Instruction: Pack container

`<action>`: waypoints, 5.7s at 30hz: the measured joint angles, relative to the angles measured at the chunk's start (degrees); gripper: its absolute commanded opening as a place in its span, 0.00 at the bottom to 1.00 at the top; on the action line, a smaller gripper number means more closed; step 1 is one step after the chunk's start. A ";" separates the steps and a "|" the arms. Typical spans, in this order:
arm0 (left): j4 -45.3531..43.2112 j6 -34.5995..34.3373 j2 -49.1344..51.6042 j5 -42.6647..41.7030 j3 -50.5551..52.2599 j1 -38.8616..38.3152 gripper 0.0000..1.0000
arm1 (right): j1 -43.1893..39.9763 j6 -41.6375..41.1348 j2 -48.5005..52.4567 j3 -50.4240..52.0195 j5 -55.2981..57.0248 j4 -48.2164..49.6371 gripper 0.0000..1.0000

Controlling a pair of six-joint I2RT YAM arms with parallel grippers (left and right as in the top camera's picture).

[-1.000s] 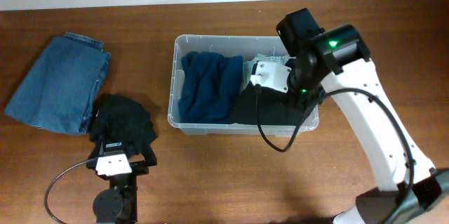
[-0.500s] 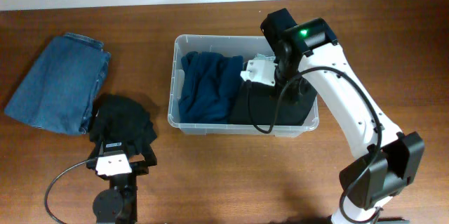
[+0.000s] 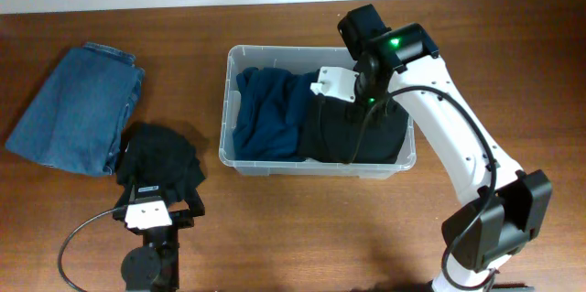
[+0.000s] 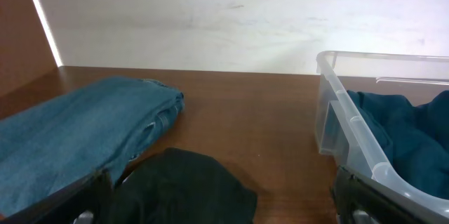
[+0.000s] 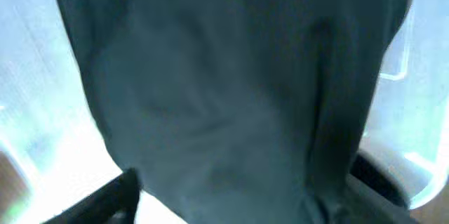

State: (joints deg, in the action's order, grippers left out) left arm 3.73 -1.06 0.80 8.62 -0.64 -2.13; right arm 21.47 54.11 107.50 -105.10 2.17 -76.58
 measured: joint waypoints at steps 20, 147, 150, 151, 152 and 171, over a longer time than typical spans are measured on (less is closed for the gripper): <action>0.00 0.00 0.00 0.00 0.00 0.00 0.99 | -1.01 -24.65 0.48 0.00 7.06 13.66 0.41; 0.00 0.00 0.00 0.00 0.00 0.00 0.99 | -46.90 -58.69 -14.27 -1.66 22.86 12.92 0.99; 0.00 0.00 0.00 0.00 0.00 0.00 0.99 | -46.90 -58.66 -14.27 -1.66 22.86 12.92 0.99; 0.00 0.00 0.00 0.00 0.00 0.00 0.99 | -46.90 -58.64 -14.27 -1.66 22.86 12.92 0.98; 0.00 0.00 0.00 0.00 0.00 0.00 0.99 | -46.90 -58.71 -14.27 -1.66 22.86 12.92 0.99; 0.00 0.00 0.00 0.00 0.00 0.00 0.99 | -46.90 -58.66 -14.27 -1.66 22.86 12.92 0.99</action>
State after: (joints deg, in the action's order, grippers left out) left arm 3.73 -1.06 0.80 8.62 -0.64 -2.13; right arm -25.43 -4.56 93.23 -106.76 25.04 -63.66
